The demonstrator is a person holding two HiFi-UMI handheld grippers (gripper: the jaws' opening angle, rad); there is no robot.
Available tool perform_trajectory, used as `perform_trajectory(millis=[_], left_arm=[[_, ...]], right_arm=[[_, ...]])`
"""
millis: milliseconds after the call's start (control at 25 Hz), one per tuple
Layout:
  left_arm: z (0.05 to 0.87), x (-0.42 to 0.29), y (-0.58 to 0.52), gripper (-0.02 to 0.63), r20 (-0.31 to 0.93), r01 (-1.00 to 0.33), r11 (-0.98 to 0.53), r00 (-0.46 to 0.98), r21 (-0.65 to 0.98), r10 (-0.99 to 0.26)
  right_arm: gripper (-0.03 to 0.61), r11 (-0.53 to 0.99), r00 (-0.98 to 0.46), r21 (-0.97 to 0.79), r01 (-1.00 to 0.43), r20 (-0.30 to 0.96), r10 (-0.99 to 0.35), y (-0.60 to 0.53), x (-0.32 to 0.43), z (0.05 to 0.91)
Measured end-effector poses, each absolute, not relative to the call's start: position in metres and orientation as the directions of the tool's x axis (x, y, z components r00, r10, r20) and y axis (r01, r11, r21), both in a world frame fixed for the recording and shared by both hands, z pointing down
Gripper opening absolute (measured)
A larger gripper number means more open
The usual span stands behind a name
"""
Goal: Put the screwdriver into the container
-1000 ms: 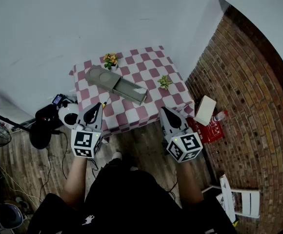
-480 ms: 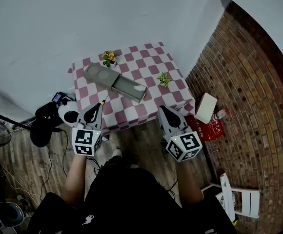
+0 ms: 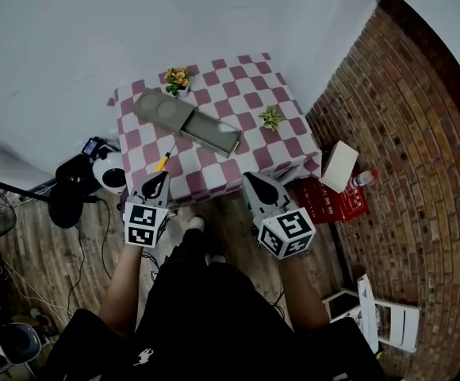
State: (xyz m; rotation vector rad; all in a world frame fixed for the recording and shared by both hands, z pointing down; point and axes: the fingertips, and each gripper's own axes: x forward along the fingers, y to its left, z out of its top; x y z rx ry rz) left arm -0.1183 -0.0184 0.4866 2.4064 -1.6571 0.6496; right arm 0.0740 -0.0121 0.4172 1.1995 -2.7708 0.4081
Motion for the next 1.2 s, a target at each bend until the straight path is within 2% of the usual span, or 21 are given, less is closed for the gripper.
perform_trajectory(millis=[280,520,760,960,1200], left_arm=[[0.557,-0.147,-0.053,0.014,0.572,-0.900,-0.413,0.269,-0.136,-0.775],[0.604,-0.168,-0.092,0.079,0.647,-0.898,-0.429,0.270,-0.098,-0.713],[0.656,-0.182,-0.112,0.166,0.765,-0.889,-0.458,0.287,-0.011,-0.577],[0.694,-0.185,-0.119,0.158,0.837,-0.877,-0.481,0.280,0.023,-0.470],[0.717,-0.190,-0.136,0.140,0.864,-0.884,-0.464,0.279,0.060,-0.420]], right_arm=[[0.005,0.660,-0.694,-0.220,-0.718,0.286,-0.661,-0.046,0.033,0.461],[0.005,0.653,-0.686,-0.230,-0.722,0.361,-0.632,-0.088,0.002,0.495],[0.005,0.636,-0.667,-0.241,-0.733,0.432,-0.607,-0.121,-0.020,0.522],[0.005,0.624,-0.660,-0.257,-0.738,0.464,-0.590,-0.135,-0.030,0.533],[0.005,0.591,-0.631,-0.256,-0.765,0.481,-0.608,-0.151,-0.030,0.540]])
